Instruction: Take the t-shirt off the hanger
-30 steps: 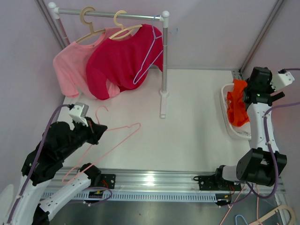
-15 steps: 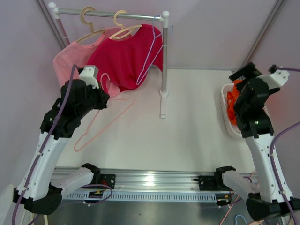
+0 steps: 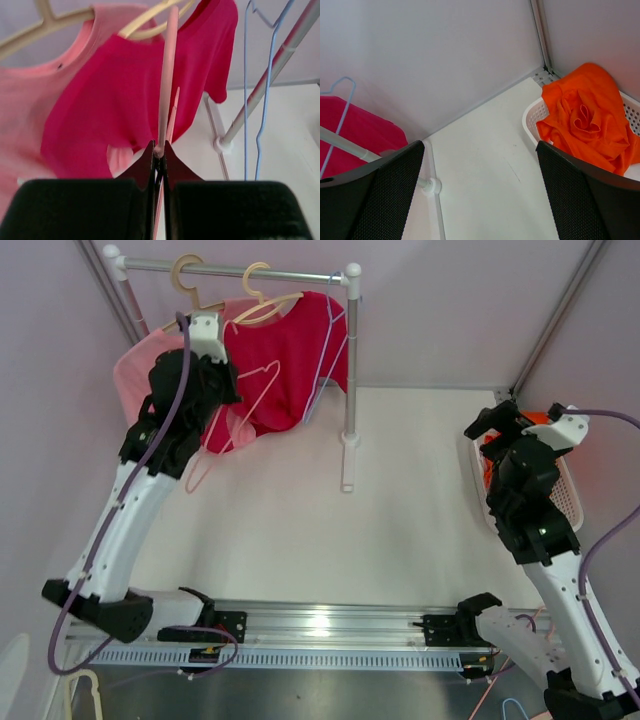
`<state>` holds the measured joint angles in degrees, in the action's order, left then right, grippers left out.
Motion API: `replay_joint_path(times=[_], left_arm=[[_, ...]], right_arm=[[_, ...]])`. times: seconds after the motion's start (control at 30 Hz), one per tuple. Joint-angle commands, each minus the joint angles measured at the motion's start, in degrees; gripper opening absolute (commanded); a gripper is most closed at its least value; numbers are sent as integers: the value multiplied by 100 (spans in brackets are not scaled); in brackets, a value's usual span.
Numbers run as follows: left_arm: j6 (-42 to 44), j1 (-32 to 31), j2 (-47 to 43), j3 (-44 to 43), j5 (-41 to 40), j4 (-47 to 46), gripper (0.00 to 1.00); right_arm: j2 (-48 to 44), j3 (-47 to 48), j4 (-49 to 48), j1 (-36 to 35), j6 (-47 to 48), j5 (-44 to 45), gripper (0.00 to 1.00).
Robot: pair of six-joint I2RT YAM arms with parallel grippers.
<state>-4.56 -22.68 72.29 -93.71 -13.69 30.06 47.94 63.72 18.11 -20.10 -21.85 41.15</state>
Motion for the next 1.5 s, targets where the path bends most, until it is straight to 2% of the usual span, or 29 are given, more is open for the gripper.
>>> replay_joint_path(times=[0.0, 0.1, 0.13, 0.27, 0.47, 0.53, 0.57, 0.6, 0.67, 0.83, 0.97, 1.2, 1.23, 1.3, 1.4, 1.47], left_arm=[[341, 35, 574, -753, 356, -580, 1], [394, 35, 1058, -1315, 639, -739, 0], [429, 35, 1372, -1795, 683, -721, 0], [447, 35, 2181, -2799, 868, -432, 1], [377, 35, 2631, -3073, 1070, -1107, 1], [342, 35, 2947, -3293, 1149, -1056, 1], [324, 35, 3096, -3433, 1193, -951, 1], [315, 44, 3420, -4000, 1220, -863, 1], [306, 44, 3633, -4303, 1255, -844, 1], [96, 53, 3827, -4138, 1545, -1476, 0], [-54, 44, 4135, -4384, 1782, -1468, 1], [-186, 44, 4162, -3971, 2520, -1653, 1], [-177, 44, 4127, -3945, 2599, -1653, 17], [-186, 53, 3934, -3683, 2661, -1679, 37], [-151, 70, 3653, -3357, 2757, -1697, 37], [-142, 105, 3310, -3189, 2977, -1627, 41]], right_arm=[[-321, -9, -124, -29, -48, 60, 99], [-382, -53, -35, -38, -74, 60, 99], [-391, -70, -62, -38, -13, 52, 100], [-400, -106, -307, -38, 294, 69, 99], [-303, -88, -483, -38, 523, 157, 99], [-286, -176, -632, -38, 611, 209, 99], [-268, -194, -668, -38, 698, 236, 100], [-251, -194, -686, -38, 743, 253, 99], [-224, -185, -703, -38, 787, 297, 100], [-241, -176, -826, -38, 954, 219, 99], [-277, -159, -827, -29, 1007, 245, 100], [-347, -167, -747, -29, 954, 254, 100], [-330, -159, -739, -38, 937, 236, 100], [-303, -141, -704, -38, 806, 236, 99], [-268, -115, -633, -38, 682, 166, 99], [-233, -106, -581, -38, 647, 131, 100]])
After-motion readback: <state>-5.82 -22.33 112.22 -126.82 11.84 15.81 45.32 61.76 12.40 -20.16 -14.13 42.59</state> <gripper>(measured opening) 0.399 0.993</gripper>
